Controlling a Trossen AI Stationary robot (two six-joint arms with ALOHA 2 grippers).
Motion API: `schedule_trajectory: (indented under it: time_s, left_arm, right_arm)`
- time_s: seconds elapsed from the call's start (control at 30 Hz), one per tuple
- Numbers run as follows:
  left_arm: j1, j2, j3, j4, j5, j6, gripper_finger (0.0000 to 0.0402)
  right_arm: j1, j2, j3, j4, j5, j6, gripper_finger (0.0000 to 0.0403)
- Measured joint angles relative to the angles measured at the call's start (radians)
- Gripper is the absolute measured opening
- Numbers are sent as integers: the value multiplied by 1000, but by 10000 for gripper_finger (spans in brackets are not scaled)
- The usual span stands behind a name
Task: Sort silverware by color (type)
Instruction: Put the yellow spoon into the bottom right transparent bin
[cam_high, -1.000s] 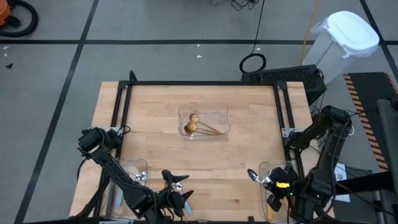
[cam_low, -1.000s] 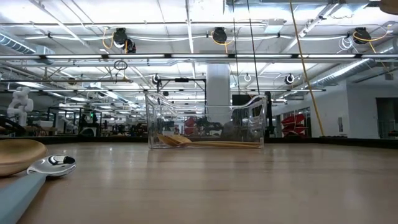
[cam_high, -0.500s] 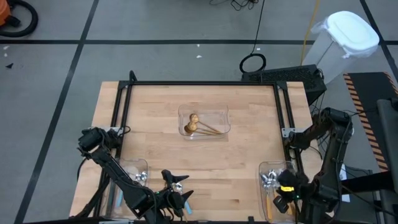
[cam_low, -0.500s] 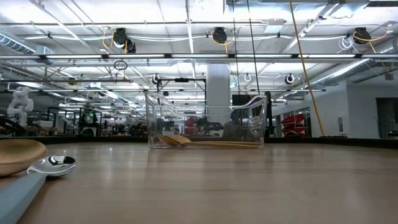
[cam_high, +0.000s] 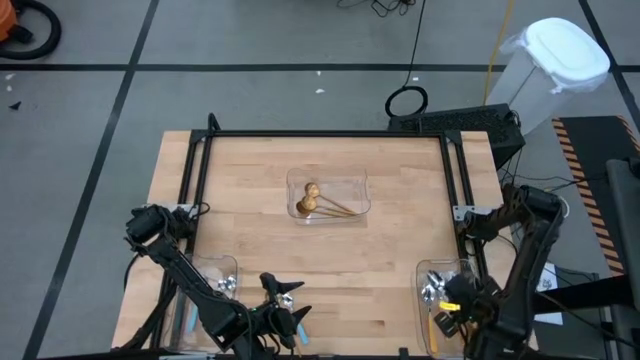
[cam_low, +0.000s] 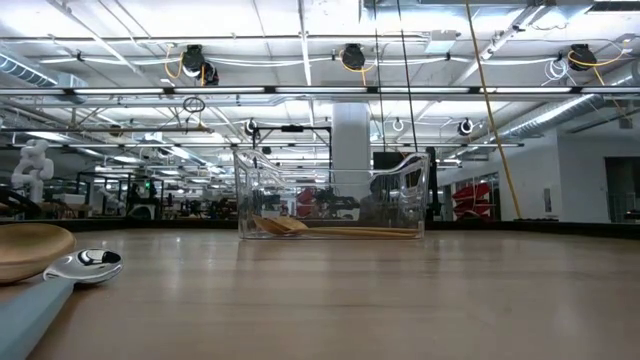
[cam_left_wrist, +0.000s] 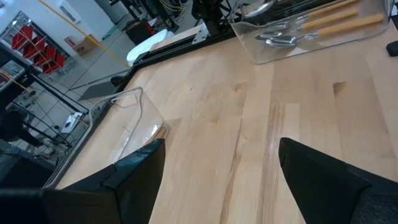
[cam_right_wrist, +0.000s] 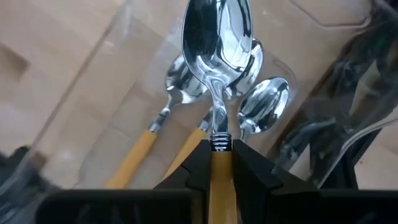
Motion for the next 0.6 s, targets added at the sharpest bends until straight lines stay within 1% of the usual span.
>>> schedule_trajectory:
  time_s: [0.2,0.37,0.6]
  left_arm:
    - [0,0,0,1,0,-1,312]
    - [0,0,0,1,0,-2,312]
    - [0,0,0,1,0,-2,312]
  right_arm:
    - [-41,60,0,-3,-66,-3,39]
    - [-71,111,0,-3,-106,-2,55]
    - [-93,168,0,33,-179,-29,51]
